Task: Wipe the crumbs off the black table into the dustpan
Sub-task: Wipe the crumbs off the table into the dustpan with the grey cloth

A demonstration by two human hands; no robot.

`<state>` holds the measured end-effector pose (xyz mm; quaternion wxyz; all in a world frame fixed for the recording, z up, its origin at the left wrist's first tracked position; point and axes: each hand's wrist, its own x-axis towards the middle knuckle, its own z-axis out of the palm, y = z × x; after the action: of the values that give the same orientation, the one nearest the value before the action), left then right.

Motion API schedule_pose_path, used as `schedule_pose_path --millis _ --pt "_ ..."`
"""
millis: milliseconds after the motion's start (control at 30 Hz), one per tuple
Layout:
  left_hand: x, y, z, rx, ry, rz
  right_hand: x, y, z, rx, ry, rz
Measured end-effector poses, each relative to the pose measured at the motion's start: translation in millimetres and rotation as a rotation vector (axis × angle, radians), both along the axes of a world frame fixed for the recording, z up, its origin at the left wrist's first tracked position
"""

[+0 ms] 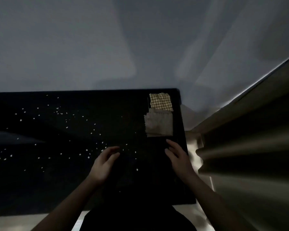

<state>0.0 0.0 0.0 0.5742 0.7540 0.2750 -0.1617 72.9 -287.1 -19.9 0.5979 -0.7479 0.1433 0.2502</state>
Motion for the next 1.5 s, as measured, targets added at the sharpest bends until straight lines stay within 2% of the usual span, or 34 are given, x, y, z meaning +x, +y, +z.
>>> schedule_pose_path --millis 167,334,434,600,701,801,901,1034,1168,1368,1501 --pt "27.2 12.5 -18.7 0.035 0.119 0.008 84.3 10.3 -46.9 -0.227 -0.002 0.023" --pt "36.1 20.3 -27.5 0.071 0.160 0.019 128.0 17.8 -84.2 -0.519 0.035 0.055" --pt "32.9 23.0 -27.7 0.073 0.169 0.024 140.2 30.0 -93.6 -0.565 0.098 0.024" --pt "12.7 28.6 -16.9 0.086 0.142 0.058 138.8 39.8 -81.0 -0.334 0.198 -0.114" --pt "-6.0 35.0 3.3 0.061 0.100 0.081 121.6 46.8 -53.9 -0.183 0.237 -0.057" --pt "-29.1 41.1 28.6 0.045 0.045 0.057 92.4 56.5 -17.5 -0.119 0.234 -0.023" --pt "-57.2 48.6 45.5 0.005 0.026 0.037 51.0 68.6 20.9 -0.039 0.208 0.006" --pt "-103.3 64.0 60.5 -0.048 -0.025 0.066 -13.9 103.7 73.7 0.159 0.320 0.024" --pt "-157.5 92.2 74.5 -0.059 -0.104 0.095 -83.2 153.6 105.9 0.211 0.326 0.144" --pt "-254.2 161.1 107.4 -0.037 -0.180 0.123 -188.4 235.0 123.0 0.382 0.284 0.125" --pt "-320.6 208.2 114.1 -0.013 -0.172 0.156 -248.1 278.8 120.0 0.385 0.254 0.092"
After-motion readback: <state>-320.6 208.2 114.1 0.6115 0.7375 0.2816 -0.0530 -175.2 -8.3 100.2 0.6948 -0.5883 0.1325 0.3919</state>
